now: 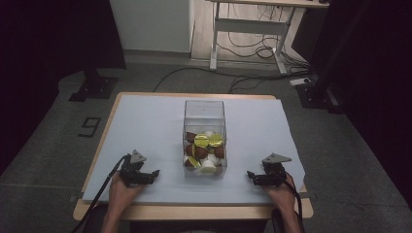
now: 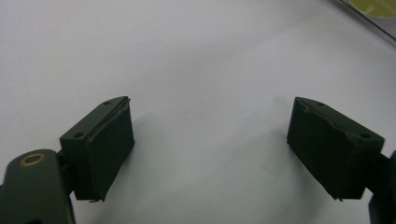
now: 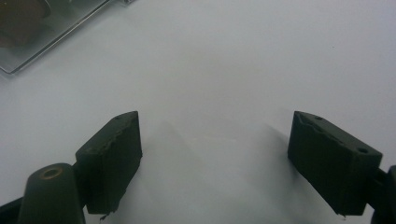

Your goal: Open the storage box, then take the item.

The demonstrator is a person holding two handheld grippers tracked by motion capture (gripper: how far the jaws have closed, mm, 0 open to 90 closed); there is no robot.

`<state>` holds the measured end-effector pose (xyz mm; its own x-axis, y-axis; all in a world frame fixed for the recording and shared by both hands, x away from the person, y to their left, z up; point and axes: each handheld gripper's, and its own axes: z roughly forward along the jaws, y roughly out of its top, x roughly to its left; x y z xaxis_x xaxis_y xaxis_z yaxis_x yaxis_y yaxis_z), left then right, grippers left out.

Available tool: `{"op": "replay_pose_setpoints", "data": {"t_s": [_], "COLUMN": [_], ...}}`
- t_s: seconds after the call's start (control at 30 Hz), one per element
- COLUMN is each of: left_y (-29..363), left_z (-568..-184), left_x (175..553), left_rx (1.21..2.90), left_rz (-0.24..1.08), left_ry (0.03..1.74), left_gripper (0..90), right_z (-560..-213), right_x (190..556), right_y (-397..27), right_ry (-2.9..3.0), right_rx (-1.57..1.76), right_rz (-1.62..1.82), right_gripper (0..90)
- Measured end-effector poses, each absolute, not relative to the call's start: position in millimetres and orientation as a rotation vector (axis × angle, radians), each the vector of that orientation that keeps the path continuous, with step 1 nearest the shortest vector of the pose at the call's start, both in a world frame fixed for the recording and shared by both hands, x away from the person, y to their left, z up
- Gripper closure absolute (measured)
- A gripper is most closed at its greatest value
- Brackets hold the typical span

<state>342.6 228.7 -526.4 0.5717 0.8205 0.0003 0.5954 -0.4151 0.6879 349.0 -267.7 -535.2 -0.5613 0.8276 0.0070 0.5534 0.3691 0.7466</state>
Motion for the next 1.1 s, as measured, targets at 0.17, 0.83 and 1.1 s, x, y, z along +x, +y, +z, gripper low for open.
{"op": "replay_pose_setpoints", "data": {"t_s": [0.17, 0.83, 1.1], "left_y": [229, 229, 229], "left_z": [-527, -527, -526], "left_x": [343, 343, 343], "left_rx": [2.155, 2.154, 2.155], "left_rz": [0.449, 0.449, 0.448], "left_ry": [1.125, 1.125, 1.125], "left_gripper": [14.2, 14.2, 14.2], "right_z": [-535, -523, -512], "right_x": [349, 347, 344], "right_y": [-267, -254, -247], "right_ry": [2.268, 2.338, 2.334], "right_rx": [1.208, 1.231, 1.21], "right_rz": [1.018, 0.989, 0.993], "right_gripper": [17.2, 0.0, 0.0]}}
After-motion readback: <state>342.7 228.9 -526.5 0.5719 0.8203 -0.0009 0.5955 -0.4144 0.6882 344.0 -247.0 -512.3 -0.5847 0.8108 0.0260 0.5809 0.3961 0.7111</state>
